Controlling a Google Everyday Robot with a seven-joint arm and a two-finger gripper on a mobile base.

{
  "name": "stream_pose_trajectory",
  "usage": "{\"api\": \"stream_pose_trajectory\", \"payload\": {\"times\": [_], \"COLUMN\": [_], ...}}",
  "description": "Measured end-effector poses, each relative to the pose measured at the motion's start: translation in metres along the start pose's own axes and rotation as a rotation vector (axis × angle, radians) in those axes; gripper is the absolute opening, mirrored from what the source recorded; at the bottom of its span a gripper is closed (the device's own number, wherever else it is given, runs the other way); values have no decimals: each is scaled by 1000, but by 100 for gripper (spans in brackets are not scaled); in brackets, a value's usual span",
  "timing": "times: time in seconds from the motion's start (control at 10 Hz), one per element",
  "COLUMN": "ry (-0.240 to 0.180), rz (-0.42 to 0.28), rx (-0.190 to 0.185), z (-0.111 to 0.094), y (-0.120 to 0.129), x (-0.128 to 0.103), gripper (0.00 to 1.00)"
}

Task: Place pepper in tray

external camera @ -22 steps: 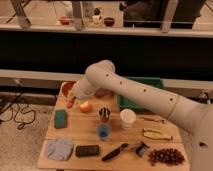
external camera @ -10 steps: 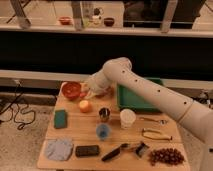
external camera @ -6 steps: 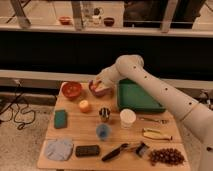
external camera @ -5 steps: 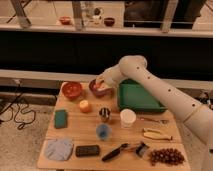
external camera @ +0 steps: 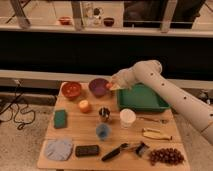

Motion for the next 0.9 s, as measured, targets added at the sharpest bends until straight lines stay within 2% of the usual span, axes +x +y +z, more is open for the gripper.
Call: {"api": "stream_pose_trajectory", "payload": {"times": [0.4,0.9], "ry": [43,43], "rz": [-5,-8], "rx": [-24,-25], "z": [14,15], "y": [-7,-7], "x": [21,21], "gripper": [2,2]}}
